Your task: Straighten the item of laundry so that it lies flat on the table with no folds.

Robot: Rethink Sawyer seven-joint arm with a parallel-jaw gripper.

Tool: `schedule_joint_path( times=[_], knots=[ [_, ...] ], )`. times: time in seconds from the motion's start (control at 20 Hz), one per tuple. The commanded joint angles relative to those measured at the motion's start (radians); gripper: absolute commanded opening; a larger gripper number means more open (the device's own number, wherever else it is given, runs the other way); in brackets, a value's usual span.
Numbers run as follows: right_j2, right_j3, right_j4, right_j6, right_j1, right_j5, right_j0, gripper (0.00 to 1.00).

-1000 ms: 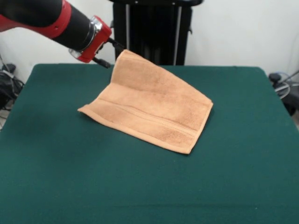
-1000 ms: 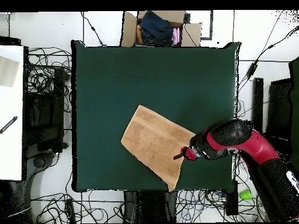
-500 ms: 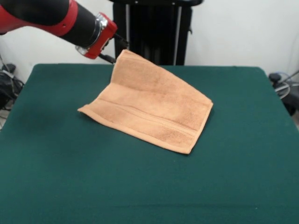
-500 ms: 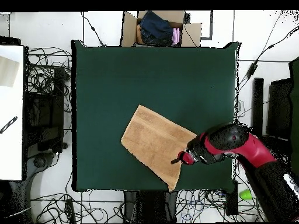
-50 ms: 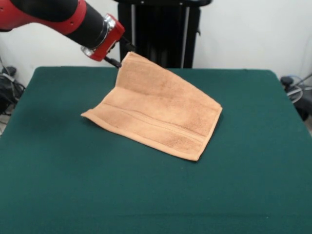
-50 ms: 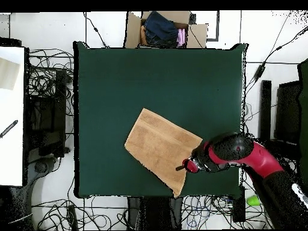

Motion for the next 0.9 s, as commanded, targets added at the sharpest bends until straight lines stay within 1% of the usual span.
schedule_joint_path(
  times=[0.05, 0.9],
  knots=[
    [-0.037, 0.064, -0.076, 0.039, -0.007, -0.118, 0.007, 1.00],
    [-0.069, 0.113, -0.149, 0.052, 0.045, -0.285, -0.008, 1.00]
  ],
)
